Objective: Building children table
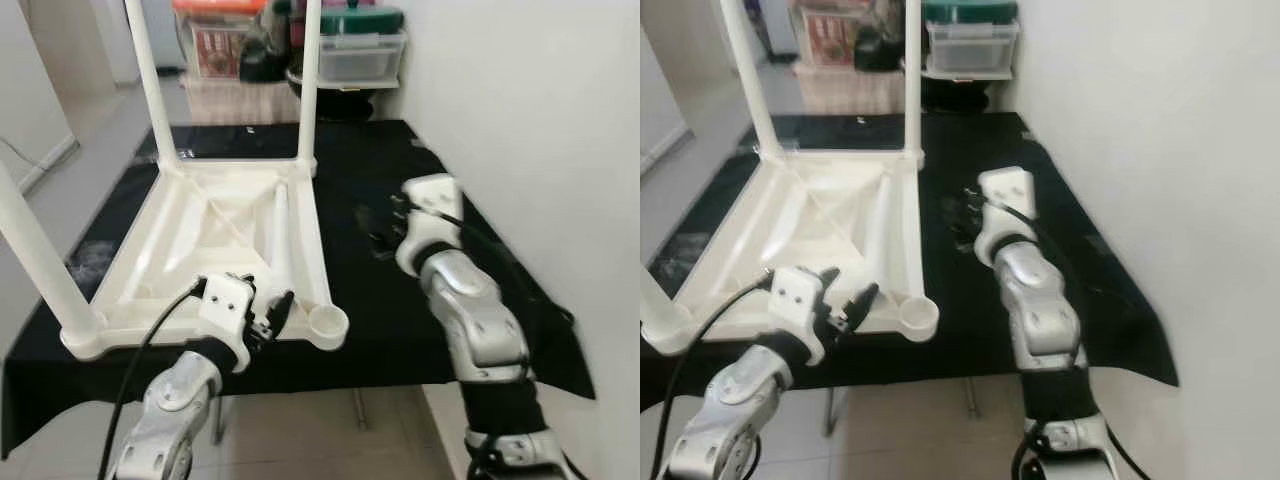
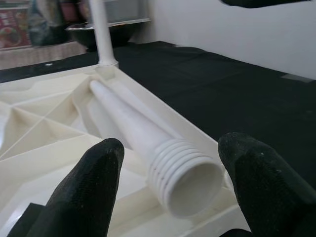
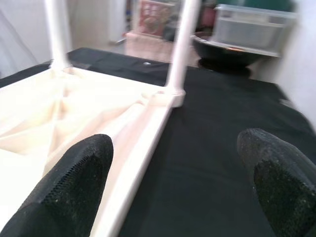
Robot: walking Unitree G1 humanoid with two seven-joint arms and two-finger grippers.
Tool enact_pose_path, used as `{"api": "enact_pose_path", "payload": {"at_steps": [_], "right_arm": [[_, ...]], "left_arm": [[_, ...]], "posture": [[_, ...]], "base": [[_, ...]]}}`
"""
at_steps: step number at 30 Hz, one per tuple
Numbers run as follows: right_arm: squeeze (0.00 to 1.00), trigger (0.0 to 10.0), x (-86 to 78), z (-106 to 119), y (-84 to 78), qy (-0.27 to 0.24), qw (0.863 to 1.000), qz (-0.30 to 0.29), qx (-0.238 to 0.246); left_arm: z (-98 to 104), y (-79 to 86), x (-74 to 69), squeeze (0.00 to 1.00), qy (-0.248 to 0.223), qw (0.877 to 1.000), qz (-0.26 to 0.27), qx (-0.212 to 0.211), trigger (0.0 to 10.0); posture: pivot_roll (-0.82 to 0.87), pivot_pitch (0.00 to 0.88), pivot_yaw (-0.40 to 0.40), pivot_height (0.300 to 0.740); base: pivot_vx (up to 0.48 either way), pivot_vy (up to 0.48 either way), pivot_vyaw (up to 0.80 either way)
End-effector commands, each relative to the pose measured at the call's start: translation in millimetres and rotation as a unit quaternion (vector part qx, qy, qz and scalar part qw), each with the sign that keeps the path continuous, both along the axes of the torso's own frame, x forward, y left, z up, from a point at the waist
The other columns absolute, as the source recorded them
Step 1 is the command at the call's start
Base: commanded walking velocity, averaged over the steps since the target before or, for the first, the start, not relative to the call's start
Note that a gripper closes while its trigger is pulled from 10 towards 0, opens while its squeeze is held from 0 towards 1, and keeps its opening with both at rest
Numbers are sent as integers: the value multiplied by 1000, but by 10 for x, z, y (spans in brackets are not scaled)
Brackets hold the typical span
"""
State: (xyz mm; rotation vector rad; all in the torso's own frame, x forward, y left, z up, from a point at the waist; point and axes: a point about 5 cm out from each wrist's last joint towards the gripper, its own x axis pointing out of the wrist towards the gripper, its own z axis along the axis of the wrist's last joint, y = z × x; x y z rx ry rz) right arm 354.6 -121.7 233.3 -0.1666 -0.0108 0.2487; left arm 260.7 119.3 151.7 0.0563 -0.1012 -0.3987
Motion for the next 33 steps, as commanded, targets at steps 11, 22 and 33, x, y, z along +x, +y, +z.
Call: {"api": "enact_pose_path", "payload": {"at_steps": [11,22,33], "right_arm": [[0,10000,292,79,325,118,992,29,-28],[0,10000,389,-197,212,249,967,-36,50],[0,10000,497,-212,167,252,966,-46,14]], "left_arm": [[-60,211,17,0,34,993,117,10,10000],[-28,358,37,0,11,985,162,51,10000],[-4,336,19,0,3,985,158,65,10000]], "posture": [[30,63,-70,740],[29,72,-46,740],[48,83,-47,740]], "base": [[0,305,0],[0,164,0],[0,0,0]]}}
